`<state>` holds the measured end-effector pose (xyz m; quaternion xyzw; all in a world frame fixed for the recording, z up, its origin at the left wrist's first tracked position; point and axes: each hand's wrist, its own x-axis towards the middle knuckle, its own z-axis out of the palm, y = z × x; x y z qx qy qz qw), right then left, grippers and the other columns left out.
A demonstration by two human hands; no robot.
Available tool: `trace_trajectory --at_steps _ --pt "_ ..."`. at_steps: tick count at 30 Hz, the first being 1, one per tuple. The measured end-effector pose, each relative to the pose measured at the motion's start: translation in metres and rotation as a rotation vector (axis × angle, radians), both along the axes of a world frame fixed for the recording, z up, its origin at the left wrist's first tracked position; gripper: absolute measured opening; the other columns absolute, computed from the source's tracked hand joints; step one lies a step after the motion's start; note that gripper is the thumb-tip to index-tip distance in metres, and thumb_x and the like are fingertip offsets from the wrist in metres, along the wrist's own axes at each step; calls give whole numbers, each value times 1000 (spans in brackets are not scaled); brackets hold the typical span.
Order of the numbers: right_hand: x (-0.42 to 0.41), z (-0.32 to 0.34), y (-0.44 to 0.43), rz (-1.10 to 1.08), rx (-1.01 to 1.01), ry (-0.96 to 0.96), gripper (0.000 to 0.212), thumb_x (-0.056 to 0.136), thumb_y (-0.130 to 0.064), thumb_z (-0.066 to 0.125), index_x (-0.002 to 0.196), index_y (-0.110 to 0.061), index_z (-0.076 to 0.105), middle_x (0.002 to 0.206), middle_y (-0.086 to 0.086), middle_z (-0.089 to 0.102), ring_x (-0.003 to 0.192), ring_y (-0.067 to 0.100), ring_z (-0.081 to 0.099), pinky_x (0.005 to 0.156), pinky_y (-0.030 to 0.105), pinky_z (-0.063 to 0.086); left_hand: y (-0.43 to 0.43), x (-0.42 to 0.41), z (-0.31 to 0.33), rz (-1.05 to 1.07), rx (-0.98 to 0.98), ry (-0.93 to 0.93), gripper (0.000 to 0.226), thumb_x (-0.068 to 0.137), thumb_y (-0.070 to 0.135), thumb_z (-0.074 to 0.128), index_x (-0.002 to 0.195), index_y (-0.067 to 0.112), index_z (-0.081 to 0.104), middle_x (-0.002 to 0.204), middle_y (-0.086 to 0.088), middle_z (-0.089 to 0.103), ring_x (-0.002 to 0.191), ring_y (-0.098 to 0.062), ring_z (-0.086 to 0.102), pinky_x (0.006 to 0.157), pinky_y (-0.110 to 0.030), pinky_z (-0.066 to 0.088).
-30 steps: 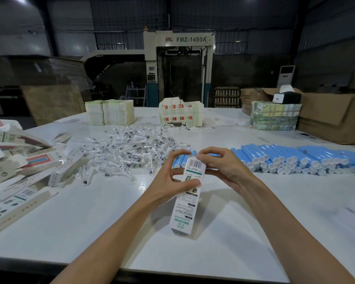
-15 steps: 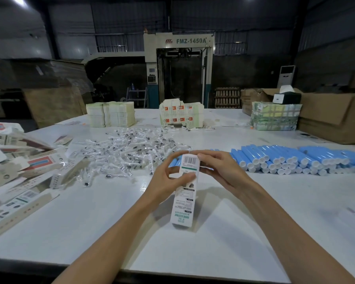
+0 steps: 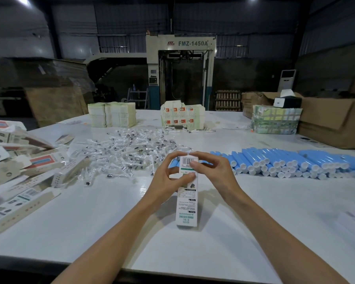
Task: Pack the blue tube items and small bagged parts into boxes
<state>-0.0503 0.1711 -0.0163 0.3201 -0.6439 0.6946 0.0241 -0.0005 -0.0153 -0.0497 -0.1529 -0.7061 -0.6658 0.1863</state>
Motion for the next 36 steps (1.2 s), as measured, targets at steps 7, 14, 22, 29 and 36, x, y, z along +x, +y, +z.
trace_trajectory --at_steps 7,14,22,29,36 --pt "-1 2 2 10 8 14 20 89 -15 82 109 -18 83 107 2 81 95 23 79 81 29 62 0 -2 -3 -32 7 -32 73 86 34 93 145 32 50 115 -11 80 98 -34 80 73 -44 66" --pt "-4 -1 -1 -47 16 21 16 89 -18 83 105 -20 84 102 0 81 92 22 79 80 31 62 2 1 -3 -16 -9 -2 64 90 34 90 142 30 53 114 -9 80 106 -25 78 73 -40 66" --pt "2 -11 -9 106 0 -303 45 105 -41 59 148 -27 56 129 7 72 120 27 68 97 38 57 6 -2 -2 5 123 7 61 92 31 87 139 39 49 114 -13 80 104 -30 78 80 -29 63" --pt "15 -4 6 228 340 -307 53 106 -62 42 140 -25 61 117 12 76 96 23 73 82 38 61 4 -6 -6 85 13 62 58 93 25 82 130 49 44 106 -9 75 98 -23 77 79 -33 65" --pt "21 15 59 -221 530 -13 51 104 -66 42 139 -34 60 116 -11 73 98 9 72 84 28 53 10 -6 -20 149 -502 213 65 97 37 72 144 58 31 132 9 55 114 -5 58 92 -30 54"
